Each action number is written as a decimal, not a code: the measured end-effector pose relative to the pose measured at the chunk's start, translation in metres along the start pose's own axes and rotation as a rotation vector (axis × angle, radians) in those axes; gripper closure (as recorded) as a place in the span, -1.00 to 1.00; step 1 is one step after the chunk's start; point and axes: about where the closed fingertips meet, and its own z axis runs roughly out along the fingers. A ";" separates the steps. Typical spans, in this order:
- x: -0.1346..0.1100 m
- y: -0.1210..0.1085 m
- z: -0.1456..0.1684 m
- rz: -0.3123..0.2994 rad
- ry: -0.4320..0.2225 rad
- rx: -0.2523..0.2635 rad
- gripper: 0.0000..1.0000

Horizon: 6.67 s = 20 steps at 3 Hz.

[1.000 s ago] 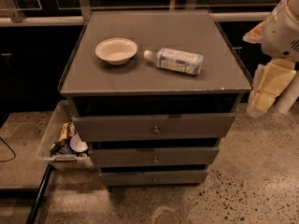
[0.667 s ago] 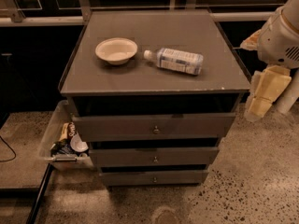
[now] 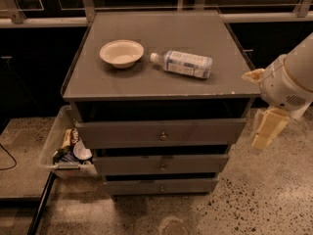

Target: Open top drawer

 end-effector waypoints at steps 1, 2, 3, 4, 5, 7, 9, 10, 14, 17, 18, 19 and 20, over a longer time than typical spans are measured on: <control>0.014 0.004 0.042 -0.061 -0.075 0.031 -1.00; 0.021 0.003 0.085 -0.094 -0.137 0.022 -1.00; 0.021 0.003 0.085 -0.094 -0.137 0.022 -1.00; 0.022 0.002 0.114 -0.149 -0.123 0.037 -1.00; 0.024 -0.006 0.154 -0.247 -0.137 0.059 -1.00; 0.027 -0.031 0.219 -0.370 -0.204 0.047 -1.00; 0.035 -0.061 0.258 -0.344 -0.223 0.004 -1.00; 0.039 -0.064 0.273 -0.315 -0.227 -0.025 -1.00; 0.035 -0.067 0.264 -0.315 -0.227 -0.026 0.78; 0.034 -0.070 0.267 -0.299 -0.231 -0.048 -0.22; 0.047 -0.052 0.261 -0.270 -0.234 -0.075 -0.14; 0.059 -0.024 0.244 -0.254 -0.244 -0.079 0.33; 0.061 -0.001 0.229 -0.258 -0.255 -0.080 0.79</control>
Offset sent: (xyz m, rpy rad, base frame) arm 0.0270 0.0056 -0.1318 0.1674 -0.0823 0.1482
